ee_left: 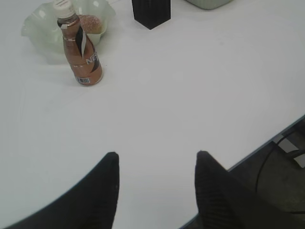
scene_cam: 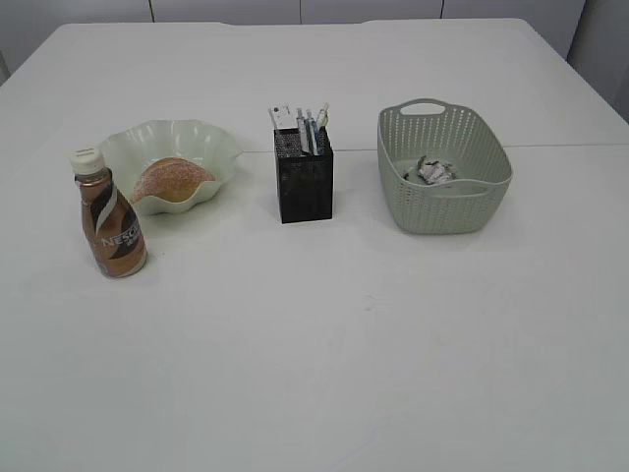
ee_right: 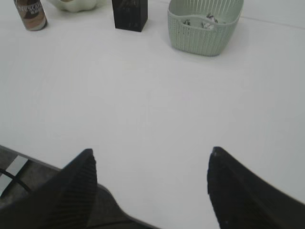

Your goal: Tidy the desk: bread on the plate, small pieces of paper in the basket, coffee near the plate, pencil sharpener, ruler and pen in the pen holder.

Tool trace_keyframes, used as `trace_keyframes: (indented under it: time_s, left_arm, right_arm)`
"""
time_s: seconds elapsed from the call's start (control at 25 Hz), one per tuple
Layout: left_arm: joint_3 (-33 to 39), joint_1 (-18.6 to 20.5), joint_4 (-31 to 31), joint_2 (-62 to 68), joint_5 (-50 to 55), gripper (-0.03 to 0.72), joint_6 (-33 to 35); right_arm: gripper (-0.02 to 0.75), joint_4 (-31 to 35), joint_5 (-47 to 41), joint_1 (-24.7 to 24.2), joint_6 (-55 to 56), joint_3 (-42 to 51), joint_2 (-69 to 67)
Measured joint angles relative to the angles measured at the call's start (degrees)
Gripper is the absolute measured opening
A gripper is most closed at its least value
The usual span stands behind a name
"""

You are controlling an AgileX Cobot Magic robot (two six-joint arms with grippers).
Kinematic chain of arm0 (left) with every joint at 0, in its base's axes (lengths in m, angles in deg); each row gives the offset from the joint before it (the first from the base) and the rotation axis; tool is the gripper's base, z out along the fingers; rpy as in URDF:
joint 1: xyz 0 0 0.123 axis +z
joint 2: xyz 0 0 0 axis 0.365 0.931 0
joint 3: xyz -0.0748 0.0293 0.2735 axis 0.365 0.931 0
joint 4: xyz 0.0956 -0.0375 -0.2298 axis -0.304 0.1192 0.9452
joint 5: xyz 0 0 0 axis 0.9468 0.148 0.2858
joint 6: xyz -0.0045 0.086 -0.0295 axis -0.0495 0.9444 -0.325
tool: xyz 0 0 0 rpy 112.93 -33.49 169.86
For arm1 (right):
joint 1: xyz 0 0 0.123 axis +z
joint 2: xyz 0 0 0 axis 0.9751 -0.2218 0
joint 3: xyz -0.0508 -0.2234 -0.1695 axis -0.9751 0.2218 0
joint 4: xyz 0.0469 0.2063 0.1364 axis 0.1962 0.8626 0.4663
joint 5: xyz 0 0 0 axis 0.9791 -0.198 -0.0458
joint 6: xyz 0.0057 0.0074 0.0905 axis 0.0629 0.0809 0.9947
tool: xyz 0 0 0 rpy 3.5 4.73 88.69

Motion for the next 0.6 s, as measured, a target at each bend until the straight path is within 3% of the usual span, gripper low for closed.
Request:
trace_keyframes:
  time_s: [0.48,0.6]
  left_arm:
    - [0.0,0.12,0.0,0.0,-0.22,0.356,0.0]
    - [0.0,4.19,0.05,0.0,-0.34,0.342,0.04]
  right_arm:
    - [0.532,-1.35,-1.21,0.0,1.45,0.84,0.0]
    - [0.532,-1.35,-1.21,-0.49,1.45,0.84,0.0]
